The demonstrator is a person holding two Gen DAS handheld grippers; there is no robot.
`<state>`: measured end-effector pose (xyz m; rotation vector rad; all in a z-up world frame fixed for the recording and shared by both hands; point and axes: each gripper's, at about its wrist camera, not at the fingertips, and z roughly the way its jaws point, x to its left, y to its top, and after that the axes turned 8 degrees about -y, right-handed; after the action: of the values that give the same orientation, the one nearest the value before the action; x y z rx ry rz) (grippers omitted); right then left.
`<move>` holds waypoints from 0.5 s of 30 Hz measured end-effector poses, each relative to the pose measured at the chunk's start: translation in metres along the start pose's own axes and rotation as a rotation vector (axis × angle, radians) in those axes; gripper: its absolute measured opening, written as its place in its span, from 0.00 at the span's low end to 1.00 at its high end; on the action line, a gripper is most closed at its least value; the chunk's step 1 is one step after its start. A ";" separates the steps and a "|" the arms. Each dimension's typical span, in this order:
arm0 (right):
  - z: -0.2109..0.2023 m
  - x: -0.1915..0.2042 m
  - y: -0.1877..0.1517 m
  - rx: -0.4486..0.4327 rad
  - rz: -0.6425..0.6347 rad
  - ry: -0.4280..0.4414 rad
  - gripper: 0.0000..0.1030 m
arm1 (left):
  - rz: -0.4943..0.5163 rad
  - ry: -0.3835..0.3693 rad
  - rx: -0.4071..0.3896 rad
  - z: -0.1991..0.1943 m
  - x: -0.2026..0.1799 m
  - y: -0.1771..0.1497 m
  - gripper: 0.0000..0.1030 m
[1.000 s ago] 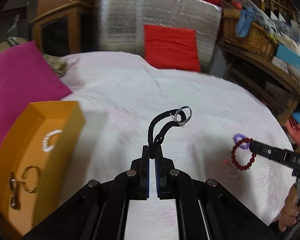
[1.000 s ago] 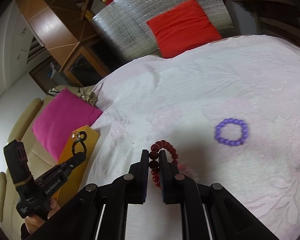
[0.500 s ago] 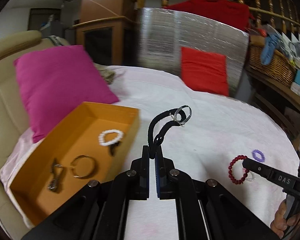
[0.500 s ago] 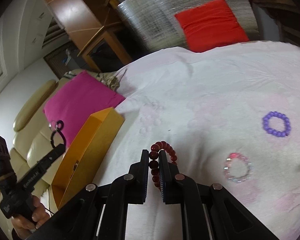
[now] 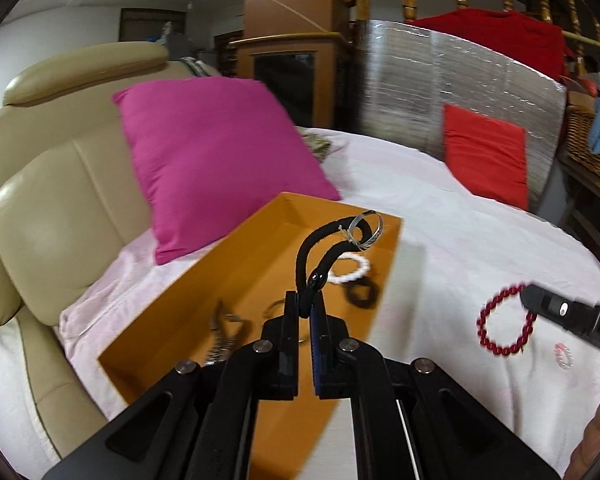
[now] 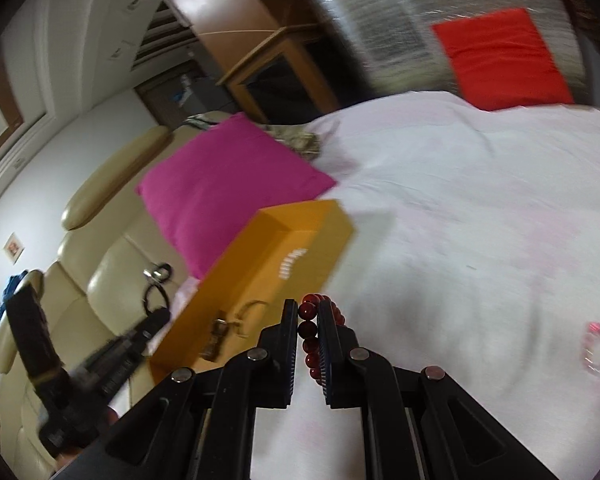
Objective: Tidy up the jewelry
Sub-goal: 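Lift and carry the hair tie and red bracelet over the orange box, then lower both items into the orange box and open both tools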
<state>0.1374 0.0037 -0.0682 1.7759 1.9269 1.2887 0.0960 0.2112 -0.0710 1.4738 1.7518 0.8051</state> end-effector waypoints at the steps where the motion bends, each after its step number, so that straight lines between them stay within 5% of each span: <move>1: 0.003 0.009 0.002 -0.003 -0.008 0.012 0.11 | -0.004 0.005 0.002 0.001 0.004 -0.001 0.05; 15: 0.025 0.065 0.004 0.014 -0.056 0.078 0.11 | -0.045 0.051 0.026 0.008 0.025 -0.001 0.05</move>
<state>0.1412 0.0719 -0.0554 1.6897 2.0158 1.3474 0.0995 0.2355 -0.0792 1.4370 1.8330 0.8058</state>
